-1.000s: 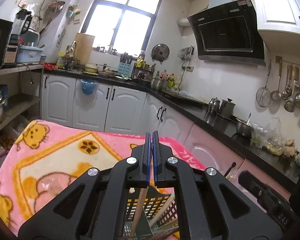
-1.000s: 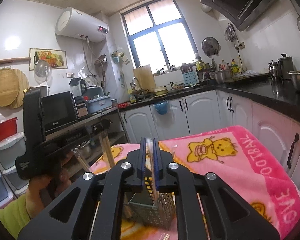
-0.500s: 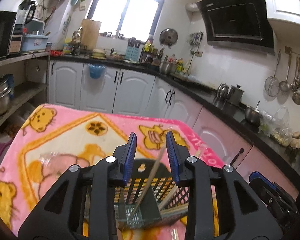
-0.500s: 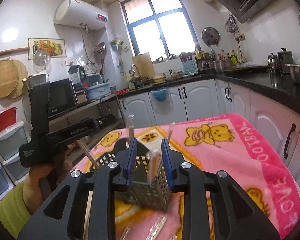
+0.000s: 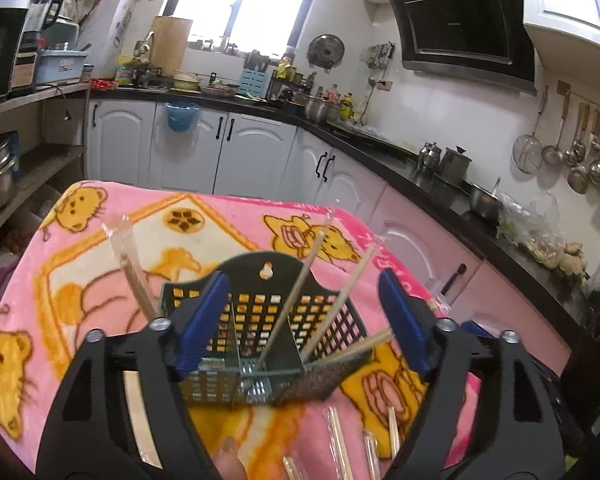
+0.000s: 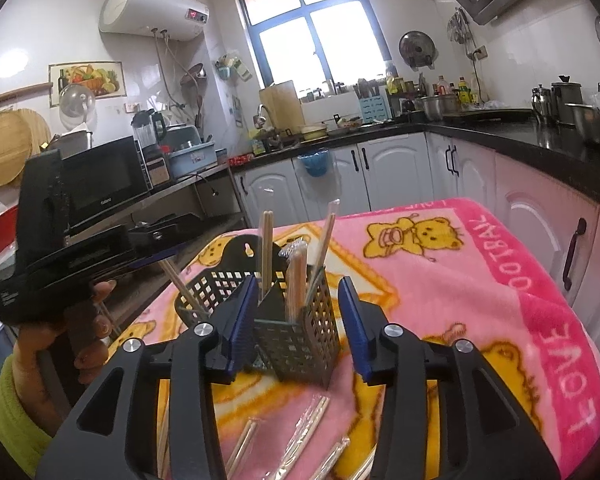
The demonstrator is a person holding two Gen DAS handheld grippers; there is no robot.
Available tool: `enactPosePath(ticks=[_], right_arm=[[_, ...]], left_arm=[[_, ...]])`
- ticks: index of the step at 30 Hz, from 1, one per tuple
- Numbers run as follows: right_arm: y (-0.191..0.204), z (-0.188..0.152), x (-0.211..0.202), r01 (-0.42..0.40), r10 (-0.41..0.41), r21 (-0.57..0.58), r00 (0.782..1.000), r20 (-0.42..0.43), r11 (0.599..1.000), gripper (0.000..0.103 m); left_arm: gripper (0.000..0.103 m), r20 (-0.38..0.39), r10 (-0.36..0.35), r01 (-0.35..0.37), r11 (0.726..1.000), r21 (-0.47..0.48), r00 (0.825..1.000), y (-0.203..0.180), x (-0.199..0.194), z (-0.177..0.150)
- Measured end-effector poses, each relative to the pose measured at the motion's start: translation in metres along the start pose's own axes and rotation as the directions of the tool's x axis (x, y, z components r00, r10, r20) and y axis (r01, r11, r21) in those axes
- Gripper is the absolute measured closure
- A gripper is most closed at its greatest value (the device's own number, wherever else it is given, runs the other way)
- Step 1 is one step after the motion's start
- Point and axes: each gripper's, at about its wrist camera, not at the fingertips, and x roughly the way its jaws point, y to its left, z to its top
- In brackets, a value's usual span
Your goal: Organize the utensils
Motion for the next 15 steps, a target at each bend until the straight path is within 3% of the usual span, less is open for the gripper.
enactPosePath(ticks=[6,15], right_arm=[[0.003,-0.005,-0.004,-0.004,0.004,-0.005,1.000,-0.012,1.000,0.056],[0.006,-0.014,-0.008,-0.006,0.005,-0.011,0.999,-0.036,1.000,0.051]], left_arm=[[0.011,-0.004,0.001,-0.001,1.000,0.004,1.000,-0.003,-0.011,-0.010],[0.011,-0.023,0.027,-0.027,1.000,0.009,0.999,0.003,-0.020,-0.037]])
